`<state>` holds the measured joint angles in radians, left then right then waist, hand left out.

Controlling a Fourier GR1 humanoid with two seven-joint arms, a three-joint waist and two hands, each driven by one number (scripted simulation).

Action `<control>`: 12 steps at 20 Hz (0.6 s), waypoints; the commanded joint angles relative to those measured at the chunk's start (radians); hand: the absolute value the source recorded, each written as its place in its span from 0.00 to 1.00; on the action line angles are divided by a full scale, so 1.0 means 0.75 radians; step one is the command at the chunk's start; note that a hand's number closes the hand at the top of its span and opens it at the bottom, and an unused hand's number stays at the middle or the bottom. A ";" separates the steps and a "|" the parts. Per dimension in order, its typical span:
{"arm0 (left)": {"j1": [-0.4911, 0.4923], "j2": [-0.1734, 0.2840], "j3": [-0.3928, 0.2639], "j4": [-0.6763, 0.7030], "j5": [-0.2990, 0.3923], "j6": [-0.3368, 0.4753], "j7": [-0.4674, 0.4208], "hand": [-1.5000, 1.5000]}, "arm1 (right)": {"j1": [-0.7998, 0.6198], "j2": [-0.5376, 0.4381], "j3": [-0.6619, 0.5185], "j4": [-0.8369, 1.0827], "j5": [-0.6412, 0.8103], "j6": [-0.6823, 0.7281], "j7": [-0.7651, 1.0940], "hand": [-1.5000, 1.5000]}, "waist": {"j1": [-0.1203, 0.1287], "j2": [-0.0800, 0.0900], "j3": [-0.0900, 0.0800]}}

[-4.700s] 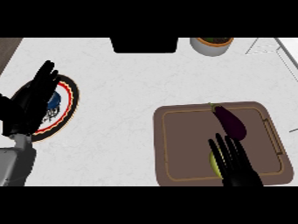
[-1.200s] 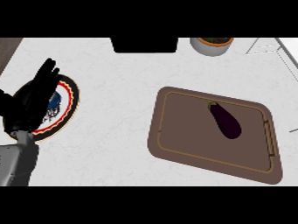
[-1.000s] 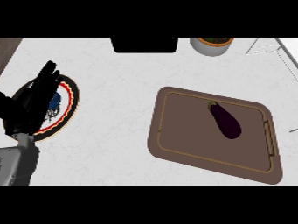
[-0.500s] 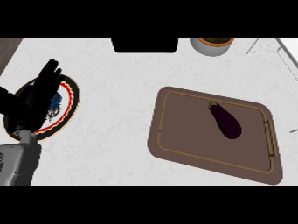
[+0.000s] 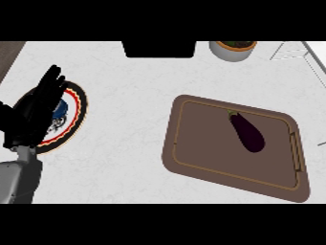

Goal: Pick the lemon from the tray and place it in the tiered shelf

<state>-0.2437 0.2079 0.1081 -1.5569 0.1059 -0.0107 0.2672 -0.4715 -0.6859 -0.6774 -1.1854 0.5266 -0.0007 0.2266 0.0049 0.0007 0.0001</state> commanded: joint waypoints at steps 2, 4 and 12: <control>0.062 -0.010 0.005 -0.010 0.006 -0.025 -0.046 0.50 | -0.048 -0.055 -0.041 0.236 0.020 -0.181 -0.103 0.00 | 0.008 0.002 0.001; -0.022 -0.011 -0.004 -0.011 0.000 0.001 0.035 0.50 | -0.136 -0.055 -0.028 0.358 0.014 -0.282 -0.223 0.00 | 0.013 0.004 0.001; -0.070 0.022 0.056 0.132 0.000 -0.026 -0.056 0.50 | -0.145 -0.262 -0.180 0.534 -0.184 -0.215 -0.477 0.00 | -0.010 0.002 0.001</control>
<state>-0.2753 0.2039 0.1182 -1.4985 0.0978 -0.0215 0.2420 -0.6024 -0.8118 -0.7587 -0.8166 0.4553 -0.2043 -0.0733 0.0093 0.0044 0.0010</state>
